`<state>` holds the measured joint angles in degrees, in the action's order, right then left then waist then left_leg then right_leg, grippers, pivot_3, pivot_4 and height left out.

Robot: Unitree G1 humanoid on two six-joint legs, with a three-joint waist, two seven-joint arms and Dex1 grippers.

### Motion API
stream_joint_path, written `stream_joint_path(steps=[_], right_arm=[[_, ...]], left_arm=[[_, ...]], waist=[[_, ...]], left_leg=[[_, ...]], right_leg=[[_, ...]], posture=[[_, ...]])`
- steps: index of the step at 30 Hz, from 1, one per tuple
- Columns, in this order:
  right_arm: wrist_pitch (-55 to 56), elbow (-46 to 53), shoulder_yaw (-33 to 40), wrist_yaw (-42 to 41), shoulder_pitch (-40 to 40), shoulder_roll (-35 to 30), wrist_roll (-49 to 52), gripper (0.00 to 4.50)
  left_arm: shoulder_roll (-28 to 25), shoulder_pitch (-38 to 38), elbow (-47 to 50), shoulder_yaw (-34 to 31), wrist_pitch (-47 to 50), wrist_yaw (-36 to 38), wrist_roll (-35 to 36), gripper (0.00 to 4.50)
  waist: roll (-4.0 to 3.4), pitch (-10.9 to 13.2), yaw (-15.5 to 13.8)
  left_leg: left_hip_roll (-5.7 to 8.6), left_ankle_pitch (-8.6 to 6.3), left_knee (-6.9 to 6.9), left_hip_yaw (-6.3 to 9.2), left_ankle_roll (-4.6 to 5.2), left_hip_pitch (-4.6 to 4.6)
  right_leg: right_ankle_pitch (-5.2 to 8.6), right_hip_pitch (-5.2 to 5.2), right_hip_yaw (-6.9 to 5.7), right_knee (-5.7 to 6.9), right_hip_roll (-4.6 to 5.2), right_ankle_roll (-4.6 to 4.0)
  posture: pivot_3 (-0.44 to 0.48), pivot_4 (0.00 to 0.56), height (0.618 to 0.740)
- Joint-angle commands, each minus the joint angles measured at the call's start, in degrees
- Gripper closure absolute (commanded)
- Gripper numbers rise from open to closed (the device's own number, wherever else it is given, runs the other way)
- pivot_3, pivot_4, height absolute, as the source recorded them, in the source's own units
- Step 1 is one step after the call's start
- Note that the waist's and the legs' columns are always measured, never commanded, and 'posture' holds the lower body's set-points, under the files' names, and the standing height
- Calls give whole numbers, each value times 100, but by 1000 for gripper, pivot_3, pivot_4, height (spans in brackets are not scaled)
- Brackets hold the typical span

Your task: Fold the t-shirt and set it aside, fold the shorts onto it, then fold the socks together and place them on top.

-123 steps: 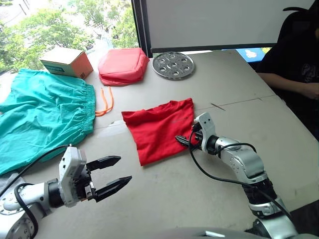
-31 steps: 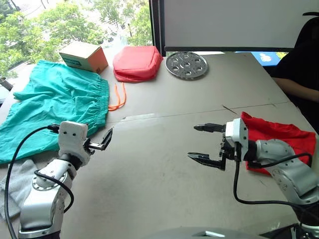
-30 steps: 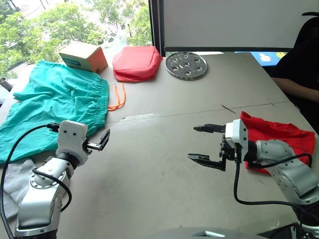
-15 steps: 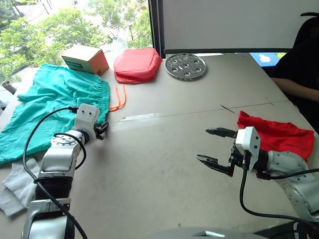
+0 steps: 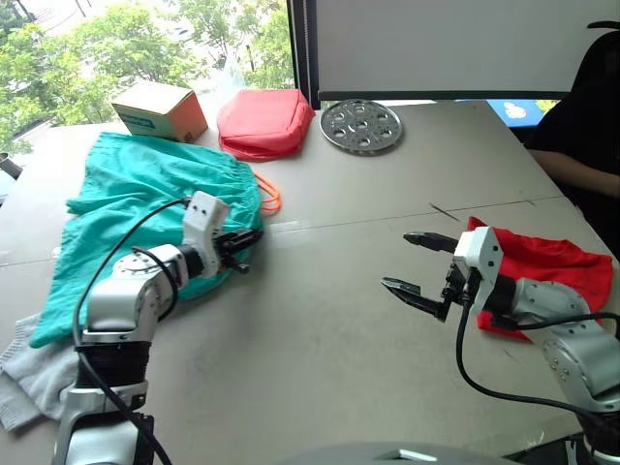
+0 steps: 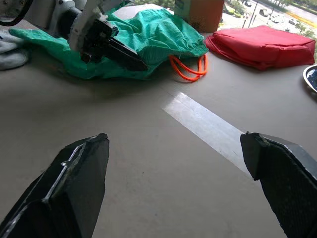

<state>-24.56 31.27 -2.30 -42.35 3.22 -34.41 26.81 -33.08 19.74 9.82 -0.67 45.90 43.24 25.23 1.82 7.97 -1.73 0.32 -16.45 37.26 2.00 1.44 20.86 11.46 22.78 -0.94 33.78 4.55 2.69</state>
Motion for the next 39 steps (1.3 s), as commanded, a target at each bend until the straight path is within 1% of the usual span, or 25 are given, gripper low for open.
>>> stream_joint_path(steps=[1, 4, 6, 8, 13, 16, 18, 19, 21, 23, 25, 26, 27, 28, 29, 31, 34, 35, 37, 39], right_arm=[[-33, 245, 403, 102, -220, -206, -37, 0], [-118, 436, 590, 136, -478, -407, -68, 0], [-168, 542, 720, 139, -611, -483, -9, 0], [-98, 603, 846, -13, -882, -697, -110, 0], [49, 625, 1067, -262, -1238, -1003, -139, 0], [237, 528, 991, -485, -1285, -1136, -265, 0], [397, 484, 893, -640, -1273, -1203, -358, 0], [465, 469, 848, -701, -1259, -1217, -400, 0], [583, 446, 726, -847, -1203, -1258, -468, 0], [750, 405, 534, -982, -1088, -1293, -603, 0], [936, 341, 306, -1168, -954, -1338, -748, 0], [1048, 300, 191, -1236, -891, -1351, -853, 0], [1204, 238, 75, -1307, -830, -1363, -976, 0], [1346, 176, -33, -1372, -780, -1368, -1085, 0], [1476, 105, -144, -1415, -721, -1364, -1208, 0], [1884, -36, -394, -1558, -648, -1415, -1544, 0], [2398, -345, -785, -1649, -508, -1383, -1991, 0], [2646, -538, -961, -1632, -399, -1316, -2207, 0], [2962, -828, -1195, -1579, -227, -1175, -2468, 0], [3208, -1055, -1345, -1520, -90, -1036, -2643, 0]], left_arm=[[451, 361, 325, 788, 140, 52, 35, 4474], [697, 468, 295, 1336, 214, 182, -30, 4474], [745, 452, 329, 1552, 280, 215, -33, 4474], [849, 423, 436, 1816, 326, 342, 62, 4474], [832, 548, 157, 2002, 434, 880, 281, 4474], [756, 534, 132, 2112, 451, 1332, 451, 4474], [707, 526, 133, 2146, 182, 1418, 314, 4474], [695, 510, 155, 2042, 271, 1435, 419, 4474], [593, 447, 289, 1688, 365, 1461, 651, 3620], [341, 279, 537, 1160, 474, 1448, 932, 2730], [-40, -34, 918, 627, 427, 1539, 1180, 1779], [-200, -218, 1099, 285, 561, 1542, 1438, 1305], [-390, -435, 1285, 33, 606, 1602, 1596, 1047], [-606, -694, 1470, -159, 557, 1699, 1656, 482], [-824, -1013, 1661, -409, 554, 1768, 1754, 227], [-1131, -1760, 1984, -1000, 361, 1894, 1862, 227], [-1221, -2899, 2246, -2015, -18, 2017, 1938, 227], [-1238, -3510, 2257, -2349, -495, 2239, 1627, 227], [-1213, -4393, 2182, -2808, -1206, 2586, 1214, 227], [-1114, -4921, 1914, -3156, -1731, 2820, 1041, 227]], waist=[[-1, 1, 7], [-4, 2, 54], [-5, 1, 97], [-5, 2, 104], [0, 1, 89], [-1, 2, 93], [-1, 2, 87], [-1, 2, 82], [0, 2, 88], [-2, 3, 108], [-2, 3, 145], [-4, 3, 148], [-2, 5, 149], [-4, 5, 150], [-6, 6, 144], [-8, 8, 132], [-16, 13, 95], [-13, 12, 74], [-5, 10, 85], [-4, 10, 78]], left_leg=[[5, -1, 3, -1, 3, -2], [8, 1, 5, -3, 5, -15], [6, 1, 4, -2, 6, -16], [4, 0, 4, -3, 7, -16], [1, 0, 10, 1, 7, -14], [-3, 0, 14, -3, 8, -16], [-3, 0, 15, -3, 8, -15], [-4, 0, 15, -1, 8, -14], [-4, 0, 15, 3, 8, -14], [-6, 0, 14, 4, 8, -14], [-22, 0, 12, -4, 8, -19], [-31, 0, 12, -3, 7, -20], [-36, 0, 11, -4, 7, -23], [-38, 0, 11, -6, 7, -21], [-41, 0, 9, -8, 7, -21], [-40, -1, 9, -9, 6, -21], [-41, -2, 9, -13, 6, -21], [-40, -2, 9, -12, 6, -20], [-43, -3, 11, -15, 4, -20], [-40, -2, 13, -19, 3, -20]], right_leg=[[0, -1, 2, 2, 2, 1], [1, -9, 1, 7, -3, 7], [2, -9, 1, 7, -13, 8], [2, -8, 8, 6, -32, 6], [7, -10, 9, 4, -35, 14], [16, -10, 15, 5, -36, 30], [16, -10, 16, 5, -37, 31], [16, -10, 16, 5, -37, 31], [15, -11, 16, 5, -39, 29], [12, -10, 16, 5, -41, 24], [13, -9, 21, 5, -48, 25], [13, -9, 19, 5, -51, 25], [15, -10, 17, 4, -53, 26], [16, -8, 18, 5, -54, 27], [16, -9, 18, 3, -53, 27], [16, -8, 19, 1, -52, 26], [14, -8, 20, -2, -49, 22], [14, -5, 19, -1, -48, 21], [15, 1, 17, -2, -45, 24], [17, 1, 19, 2, -39, 27]], posture=[[0, 150, 740], [0, 150, 740], [0, 150, 740], [0, 150, 740], [0, 150, 740], [0, 150, 740], [0, 150, 740], [0, 150, 740], [0, 150, 740], [0, 150, 740], [0, 150, 740], [0, 150, 740], [0, 150, 740], [0, 150, 740], [0, 150, 740], [0, 150, 740], [0, 150, 740], [0, 150, 740], [0, 150, 740], [0, 150, 740]])
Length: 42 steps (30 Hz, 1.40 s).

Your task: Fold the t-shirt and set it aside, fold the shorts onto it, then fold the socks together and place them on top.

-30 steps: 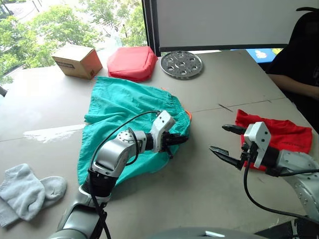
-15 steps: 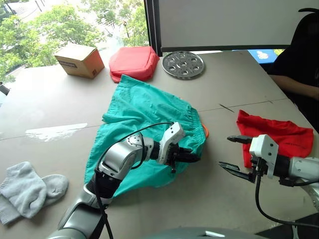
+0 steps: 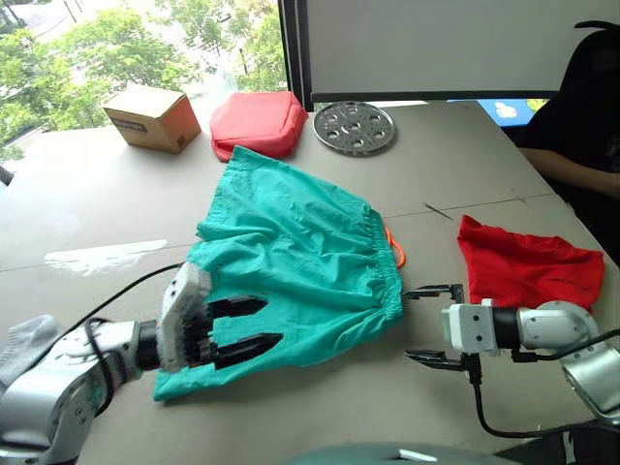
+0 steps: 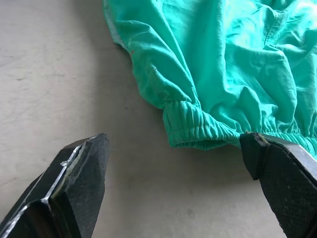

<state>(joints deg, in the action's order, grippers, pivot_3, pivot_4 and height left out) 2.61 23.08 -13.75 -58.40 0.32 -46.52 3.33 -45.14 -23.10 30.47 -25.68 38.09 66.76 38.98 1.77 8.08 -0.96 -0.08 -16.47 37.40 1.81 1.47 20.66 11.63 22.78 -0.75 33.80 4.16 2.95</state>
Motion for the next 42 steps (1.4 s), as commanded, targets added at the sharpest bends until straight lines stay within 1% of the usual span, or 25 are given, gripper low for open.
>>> stream_joint_path(steps=[1, 3, 6, 7, 10, 13, 16, 19, 21, 22, 23, 24, 28, 29, 30, 31, 32, 33, 34, 35, 36, 38, 40, 41, 42], right_arm=[[599, -348, -266, 132, 272, 269, -369, 0], [794, -499, -339, 185, 370, 421, -449, 0], [970, -594, -365, 238, 504, 528, -523, 0], [1016, -622, -349, 262, 565, 543, -567, 0], [1136, -687, -310, 348, 690, 579, -643, 0], [1173, -571, -255, 414, 810, 546, -730, 0], [958, -460, -227, 361, 829, 526, -605, 0], [1132, -688, -362, 325, 913, 521, -756, 0], [1214, -869, -502, 310, 1066, 614, -860, 0], [1228, -943, -570, 280, 1125, 655, -872, 0], [1220, -982, -620, 245, 1152, 676, -872, 520], [1268, -1052, -687, 218, 1179, 687, -916, 738], [1298, -1219, -789, 103, 1212, 661, -907, 2590], [1300, -1223, -787, 59, 1197, 629, -870, 2882], [1271, -1207, -729, 19, 1200, 597, -791, 3456], [1224, -1159, -663, -19, 1203, 563, -701, 3889], [1071, -1060, -578, -82, 1208, 541, -514, 4289], [895, -958, -492, -118, 1209, 535, -333, 4439], [694, -868, -386, -137, 1272, 544, -141, 4439], [398, -787, -260, -199, 1424, 561, 145, 4439], [141, -777, -145, -211, 1632, 628, 372, 4439], [-150, -1115, -12, -104, 2257, 850, 490, 4439], [-312, -1896, 67, 242, 3098, 1189, 305, 4439], [-323, -2436, 103, 500, 3623, 1374, 132, 4439], [-169, -3135, 155, 898, 4270, 1567, -122, 4439]], left_arm=[[179, -874, -382, -846, -1250, 582, -410, 227], [292, -1294, -769, -1099, -1756, 872, -531, 227], [405, -1718, -1141, -1248, -2620, 1226, -827, 227], [445, -1782, -1314, -1245, -3145, 1292, -1063, 227], [513, -1777, -1697, -1167, -4005, 1313, -1384, 227], [568, -1488, -1975, -855, -4773, 962, -1944, 227], [565, -1315, -1931, -536, -4852, 556, -2333, 227], [528, -1257, -1862, -394, -4853, 240, -2541, 227], [456, -1260, -1835, -330, -4874, 172, -2586, 227], [416, -1281, -1831, -297, -4873, 182, -2580, 726], [382, -1315, -1832, -275, -4866, 204, -2560, 948], [359, -1342, -1839, -267, -4876, 214, -2544, 1376], [228, -1390, -1840, -317, -4663, 225, -2383, 3241], [183, -1413, -1833, -330, -4619, 227, -2369, 3517], [121, -1422, -1791, -356, -4482, 223, -2308, 4084], [72, -1422, -1715, -405, -4268, 189, -2190, 4490], [6, -1412, -1576, -477, -3908, 172, -1947, 4500], [-57, -1410, -1438, -548, -3574, 178, -1719, 4500], [-140, -1317, -1324, -646, -3248, 153, -1466, 4500], [-279, -1062, -1196, -754, -2686, 35, -1001, 4500], [-424, -787, -1141, -800, -2314, -36, -707, 4500], [-622, 87, -1343, -672, -1970, -351, -572, 4500], [-720, 1293, -1896, -406, -1970, -780, -780, 4500], [-746, 2005, -2322, -272, -2145, -1027, -1015, 4500], [-778, 2896, -2893, -188, -2347, -1361, -1223, 4500]], waist=[[-2, -1, 7], [-2, -1, -2], [0, -2, -1], [0, -2, 1], [3, -4, -8], [1, -4, -8], [5, -6, -2], [9, -8, 16], [7, -7, 20], [3, -5, 21], [2, -5, 20], [3, -5, 16], [2, -6, 7], [2, -6, 12], [1, -5, 18], [1, -5, 21], [2, -5, 23], [2, -5, 18], [2, -5, 15], [2, -5, 14], [-1, -1, 9], [-6, 6, -1], [-17, 13, 3], [-13, 17, 11], [-10, 17, 22]], left_leg=[[-2, 0, 1, -2, -1, -2], [-3, 0, 1, -4, -1, -2], [-5, -1, 0, -1, -1, 1], [-5, -1, 0, -1, 0, 3], [-4, -2, 0, -4, 1, 6], [-5, -2, 0, -5, 0, 5], [-5, -2, 0, -5, 1, 5], [-6, -3, -1, -6, 4, 5], [-7, -4, -4, -7, 5, 3], [-8, -4, -4, -8, 5, 1], [-8, -4, -4, -9, 5, 0], [-9, -4, -4, -8, 5, -2], [-11, -3, -3, -6, 5, -1], [-11, -3, -3, -6, 5, -1], [-11, -3, -3, -8, 5, -1], [-11, -3, -3, -10, 5, -2], [-11, -3, -3, -10, 5, -3], [-12, -3, -3, -9, 5, -1], [-12, -3, -3, -7, 5, -2], [-12, -3, -3, -6, 5, -2], [-12, -3, -3, -5, 5, 0], [-12, -1, 6, 1, 4, -1], [-12, 7, 12, 7, -9, -3], [-11, 12, 12, 8, -16, -9], [-9, 19, 12, 15, -25, -4]], right_leg=[[0, 0, -1, -1, 0, 1], [1, 0, -1, 0, 1, 1], [1, 2, -5, 0, 0, 1], [1, 4, -5, -1, 0, 1], [0, 9, -4, -2, 2, -1], [-1, 9, -3, 0, 4, -1], [-5, 9, -4, 0, 2, -9], [-13, 8, -3, 0, -1, -21], [-13, 9, -3, 0, -2, -22], [-13, 9, -2, 1, -3, -22], [-13, 10, -3, 3, -4, -22], [-13, 9, -3, 5, -4, -21], [-12, 9, -5, 5, -7, -21], [-12, 8, -5, 5, -7, -21], [-12, 8, -4, 5, -7, -21], [-12, 8, -3, 5, -8, -21], [-12, 8, -3, 5, -9, -21], [-12, 8, -3, 5, -10, -20], [-12, 8, -4, 6, -10, -20], [-12, 8, -5, 6, -10, -20], [-12, 8, -6, 6, -10, -20], [-9, 6, -10, 15, -11, -13], [-5, 2, -17, 21, -13, -4], [-6, -2, -18, 23, -17, -5], [-8, 1, -22, 22, -27, -8]], posture=[[0, 150, 740], [0, 150, 740], [0, 150, 740], [0, 150, 740], [0, 150, 740], [0, 150, 740], [0, 150, 740], [0, 150, 740], [0, 150, 740], [0, 150, 740], [0, 150, 740], [0, 150, 740], [0, 150, 740], [0, 150, 740], [0, 150, 740], [0, 150, 740], [0, 150, 740], [0, 150, 740], [0, 150, 740], [0, 150, 740], [0, 150, 740], [0, 150, 740], [0, 150, 740], [0, 150, 740], [0, 150, 740]])
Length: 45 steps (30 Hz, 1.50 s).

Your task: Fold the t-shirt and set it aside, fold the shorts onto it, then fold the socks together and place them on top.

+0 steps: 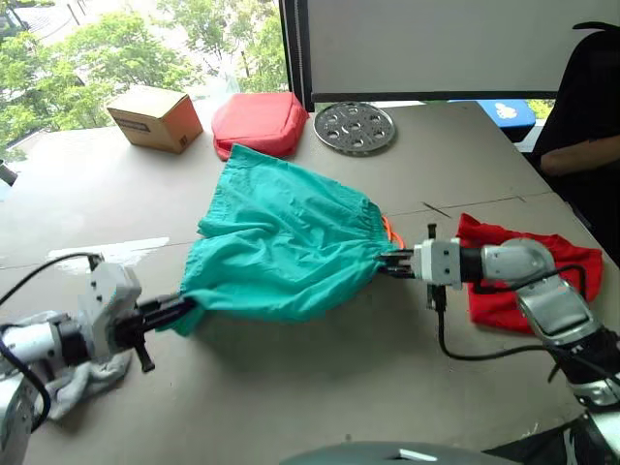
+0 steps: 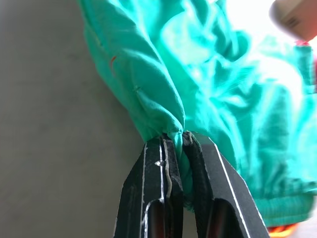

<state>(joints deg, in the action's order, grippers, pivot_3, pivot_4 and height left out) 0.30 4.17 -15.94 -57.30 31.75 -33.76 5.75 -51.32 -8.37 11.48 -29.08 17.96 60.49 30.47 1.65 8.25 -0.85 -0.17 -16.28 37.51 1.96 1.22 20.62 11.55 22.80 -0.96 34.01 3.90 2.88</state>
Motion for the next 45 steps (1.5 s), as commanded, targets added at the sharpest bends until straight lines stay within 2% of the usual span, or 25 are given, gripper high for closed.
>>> stream_joint_path(steps=[1, 3, 5, 7, 10, 13, 16, 17, 21, 25, 27, 31, 36, 41, 42, 45], right_arm=[[218, -1744, 406, 1047, 1555, 414, -540, 4439], [545, -2792, 550, 1636, 2520, 588, -776, 4439], [908, -3712, 805, 2023, 3471, 675, -737, 4439], [1277, -4198, 924, 2151, 3971, 657, -698, 4439], [1730, -4370, 1082, 2115, 4229, 562, -582, 4439], [1600, -3274, 1183, 1513, 3404, 293, -182, 4439], [927, -1708, 1144, 958, 2088, -49, 352, 4439], [736, -1392, 1148, 918, 1847, -119, 462, 4439], [-450, 706, 1129, 294, -233, -739, 1368, 4439], [-1087, 1685, 1238, 68, -1546, -1249, 1806, 4439], [-1223, 1945, 1277, -136, -2107, -1509, 1888, 4439], [-1627, 2485, 1560, -520, -3087, -1960, 2352, 4439], [-2172, 3142, 1923, -1010, -4117, -2467, 3031, 4439], [-2596, 3455, 2239, -1295, -4532, -2741, 3581, 4439], [-2596, 3462, 2263, -1267, -4513, -2717, 3598, 4439], [-2578, 3111, 2094, -743, -3915, -2348, 3358, 4439]], left_arm=[[-169, 2016, -1399, 212, -484, -944, -520, 4500], [-294, 3200, -2266, 211, -987, -1406, -814, 4500], [-531, 4130, -3014, 177, -1698, -1626, -1089, 4500], [-672, 4555, -3429, 125, -2113, -1628, -1169, 4500], [-805, 4690, -3598, -12, -2422, -1456, -1057, 4500], [-716, 3369, -2361, -627, -1578, -868, -324, 4500], [-369, 1336, -610, -1258, -434, -346, 484, 4500], [-294, 967, -271, -1377, -260, -348, 627, 4500], [395, -1741, 1368, -1722, 503, 481, 1187, 4500], [761, -3299, 2121, -1642, 589, 1005, 1233, 4500], [918, -3963, 2415, -1602, 645, 1283, 1281, 4500], [964, -5152, 2601, -1613, 673, 2060, 1241, 4500], [629, -6001, 2253, -1991, 942, 3031, 1367, 4500], [-130, -6096, 1598, -2180, 1065, 3201, 1718, 4500], [-312, -5840, 1365, -2193, 1099, 3201, 1747, 4500], [-643, -4179, 731, -1944, 1146, 2664, 1845, 4500]], waist=[[7, -3, 25], [15, -6, 44], [30, -9, 83], [55, -24, 158], [44, -24, 243], [41, -21, 307], [37, -18, 319], [28, -8, 306], [17, -5, 257], [18, -6, 130], [14, -5, 88], [32, -12, 15], [27, -11, -7], [28, -13, -1], [29, -13, -8], [15, -15, -28]], left_leg=[[5, 13, 0, -1, -17, -4], [12, 13, -6, 0, -19, -3], [12, 32, -23, -12, -53, 19], [7, 43, -63, -16, -72, 49], [9, 45, -105, -28, -75, 68], [1, 45, -98, -45, -74, 69], [-31, 38, -83, -37, -63, 51], [-33, 32, -76, -42, -53, 37], [-37, 14, -66, -51, -24, 17], [-37, 5, -58, -56, -13, 3], [-38, 5, -30, -49, -15, 6], [-37, 0, -16, -56, -13, 13], [-37, -3, -14, -52, -8, 14], [-40, -4, -14, -47, -5, 19], [-39, -5, -14, -51, -5, 19], [-37, -5, -10, -49, -4, 18]], right_leg=[[-8, -2, 4, -4, -21, -12], [-38, 2, 13, 1, -30, -56], [-55, 32, 10, 1, -40, -43], [-67, 67, 9, 9, -44, -56], [-72, 98, -54, -3, -12, -60], [-70, 85, -74, -18, -5, -59], [-70, 71, -63, -3, 6, -57], [-68, 64, -58, -5, 13, -57], [-61, 54, -48, -6, 15, -69], [-49, 36, -48, -20, 18, -81], [-32, 36, -54, -15, 16, -54], [-27, 35, -54, -19, 22, -46], [-21, 38, -60, -17, 17, -36], [-18, 40, -68, -17, 14, -33], [-18, 40, -65, -18, 17, -33], [-18, 37, -67, -19, 16, -32]], posture=[[0, 150, 740], [0, 150, 740], [0, 150, 740], [0, 150, 740], [0, 150, 740], [0, 150, 740], [0, 150, 740], [0, 150, 740], [0, 150, 740], [0, 150, 740], [0, 150, 740], [0, 150, 740], [0, 150, 740], [0, 150, 740], [0, 150, 740], [0, 150, 740]])
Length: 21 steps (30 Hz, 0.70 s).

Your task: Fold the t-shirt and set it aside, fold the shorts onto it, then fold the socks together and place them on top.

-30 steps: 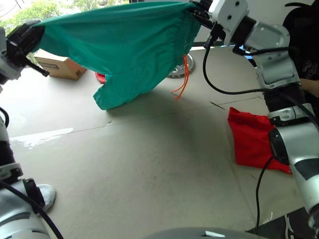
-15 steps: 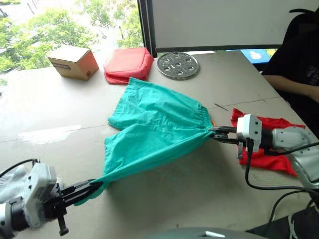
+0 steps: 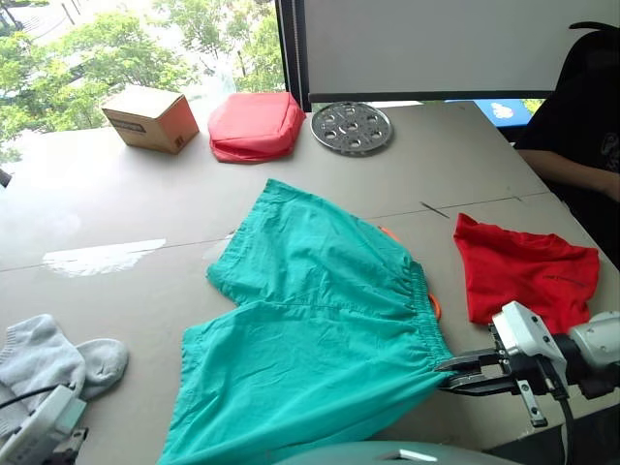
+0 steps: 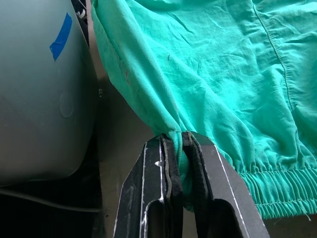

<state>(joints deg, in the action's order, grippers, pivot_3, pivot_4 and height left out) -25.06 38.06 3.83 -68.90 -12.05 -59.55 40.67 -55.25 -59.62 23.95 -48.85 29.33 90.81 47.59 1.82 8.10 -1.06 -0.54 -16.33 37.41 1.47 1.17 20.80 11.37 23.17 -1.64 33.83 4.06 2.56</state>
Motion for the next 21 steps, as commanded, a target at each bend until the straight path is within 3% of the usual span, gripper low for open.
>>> stream_joint_path(steps=[1, 5, 8, 13, 16, 21], right_arm=[[-108, -423, 42, 633, 719, 372, -214, 4439], [-562, -1444, -322, 1474, 2158, 1040, -578, 4439], [-783, -2115, -555, 1822, 2893, 1383, -919, 4439], [-1091, -3066, -972, 1980, 3749, 1665, -1444, 4439], [-1224, -3421, -1100, 2066, 4005, 1757, -1699, 4439], [-1336, -3590, -1152, 2156, 4265, 1939, -1910, 4439]], left_arm=[[-351, 1372, -615, 152, 15, -469, 84, 4500], [-891, 4112, -1033, 1332, 515, -1717, 181, 4500], [-965, 5663, -1301, 2301, 734, -2145, -119, 4500], [-532, 8300, -2597, 4070, 64, -2507, -1603, 4500], [-162, 9401, -3634, 4815, -587, -2546, -2516, 4500], [384, 10493, -5245, 5543, -1833, -2615, -3673, 4500]], waist=[[5, -3, -11], [18, 4, -4], [28, 11, 23], [26, 10, 18], [32, 1, 27], [35, 0, 41]], left_leg=[[1, 0, 5, 0, -1, 2], [-2, 2, 10, -3, -2, 3], [12, 3, 3, -3, 4, 10], [48, 9, -15, -7, -7, 13], [48, 10, -15, -16, -7, 11], [47, -4, -5, -19, 20, 6]], right_leg=[[0, 1, 1, 9, 0, 0], [-1, -2, 1, 2, -2, 0], [-4, 2, 7, -1, -2, -1], [-35, -1, 12, 4, -12, -9], [-36, -7, 10, 4, -14, -9], [-34, -16, 13, 5, -14, -7]], posture=[[0, 150, 740], [0, 150, 740], [0, 150, 740], [0, 150, 740], [0, 150, 740], [0, 150, 740]])
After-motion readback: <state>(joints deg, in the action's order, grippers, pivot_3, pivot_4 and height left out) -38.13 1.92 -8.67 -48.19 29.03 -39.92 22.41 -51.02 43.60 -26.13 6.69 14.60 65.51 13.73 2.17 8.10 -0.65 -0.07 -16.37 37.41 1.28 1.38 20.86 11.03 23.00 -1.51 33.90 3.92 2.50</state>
